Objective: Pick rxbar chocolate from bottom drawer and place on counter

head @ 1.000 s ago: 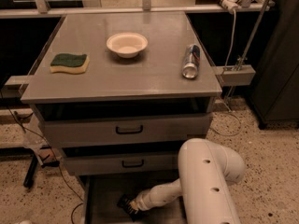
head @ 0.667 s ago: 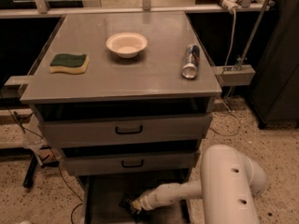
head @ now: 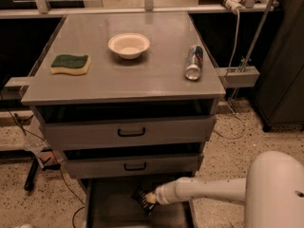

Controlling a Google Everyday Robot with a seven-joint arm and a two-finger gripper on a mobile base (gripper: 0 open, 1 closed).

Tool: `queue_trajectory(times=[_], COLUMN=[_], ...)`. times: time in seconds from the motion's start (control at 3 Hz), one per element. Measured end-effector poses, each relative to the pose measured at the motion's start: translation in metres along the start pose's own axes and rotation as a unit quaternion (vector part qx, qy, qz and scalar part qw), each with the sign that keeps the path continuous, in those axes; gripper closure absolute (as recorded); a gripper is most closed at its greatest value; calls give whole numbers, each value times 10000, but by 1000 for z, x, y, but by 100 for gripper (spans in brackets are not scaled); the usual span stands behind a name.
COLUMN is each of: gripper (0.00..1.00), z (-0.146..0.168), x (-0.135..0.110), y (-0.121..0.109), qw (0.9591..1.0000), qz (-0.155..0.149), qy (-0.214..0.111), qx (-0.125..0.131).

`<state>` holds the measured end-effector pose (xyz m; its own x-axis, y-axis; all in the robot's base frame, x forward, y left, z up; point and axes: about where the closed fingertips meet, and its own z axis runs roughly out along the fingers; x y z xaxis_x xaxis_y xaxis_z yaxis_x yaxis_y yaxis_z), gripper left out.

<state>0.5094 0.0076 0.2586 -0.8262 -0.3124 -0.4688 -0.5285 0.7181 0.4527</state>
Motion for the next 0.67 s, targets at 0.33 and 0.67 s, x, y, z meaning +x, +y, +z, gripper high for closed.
queue_trajectory(times=[0.33,0.67], gripper=[100,100], z=[-1,-16], x=[-2,-10], y=[0,11], qw=[10000,9998], qz=[-16,-206], qy=[-12,-30], qx=[11,66])
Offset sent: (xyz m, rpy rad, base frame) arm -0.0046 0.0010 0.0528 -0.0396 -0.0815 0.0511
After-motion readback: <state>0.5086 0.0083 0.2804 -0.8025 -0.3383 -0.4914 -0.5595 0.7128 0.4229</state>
